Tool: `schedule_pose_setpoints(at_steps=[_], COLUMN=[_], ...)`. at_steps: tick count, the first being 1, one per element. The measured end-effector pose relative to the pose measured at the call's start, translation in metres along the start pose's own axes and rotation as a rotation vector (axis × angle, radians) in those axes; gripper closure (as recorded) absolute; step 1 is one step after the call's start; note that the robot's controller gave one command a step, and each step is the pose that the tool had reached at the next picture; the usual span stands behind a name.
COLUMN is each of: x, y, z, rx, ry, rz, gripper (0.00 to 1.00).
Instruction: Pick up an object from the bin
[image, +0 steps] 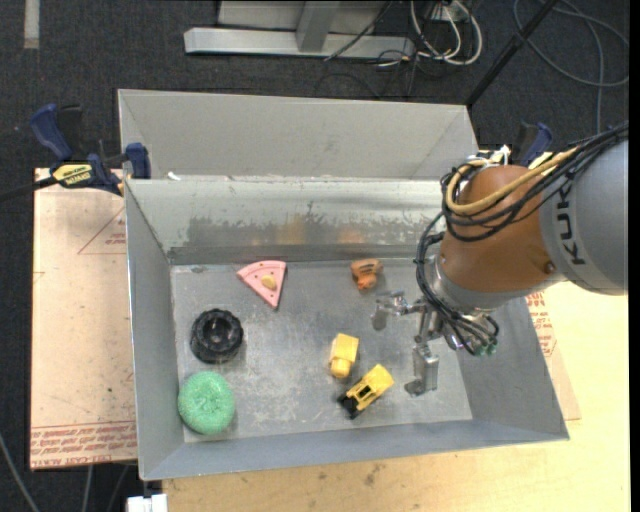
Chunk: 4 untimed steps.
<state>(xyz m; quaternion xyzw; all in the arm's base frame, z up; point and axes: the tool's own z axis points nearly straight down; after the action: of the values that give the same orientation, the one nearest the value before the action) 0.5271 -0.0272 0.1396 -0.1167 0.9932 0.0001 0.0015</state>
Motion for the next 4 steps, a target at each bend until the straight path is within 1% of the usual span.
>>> schedule_pose_setpoints(at_steps=[1,2,3,4], x=[0.014,0.033,0.03,0.007], y=[0.005,0.013,0.022,0.04], z=[0.029,0.057,0.066,0.068], rx=[-0.002,0.0,0.001,0.001], ry=[0.001,0.001,-0.005,-0.007], rz=[0.067,0.051,-0.079,0.04], gripper=[0.0,0.0,0.0,1.0])
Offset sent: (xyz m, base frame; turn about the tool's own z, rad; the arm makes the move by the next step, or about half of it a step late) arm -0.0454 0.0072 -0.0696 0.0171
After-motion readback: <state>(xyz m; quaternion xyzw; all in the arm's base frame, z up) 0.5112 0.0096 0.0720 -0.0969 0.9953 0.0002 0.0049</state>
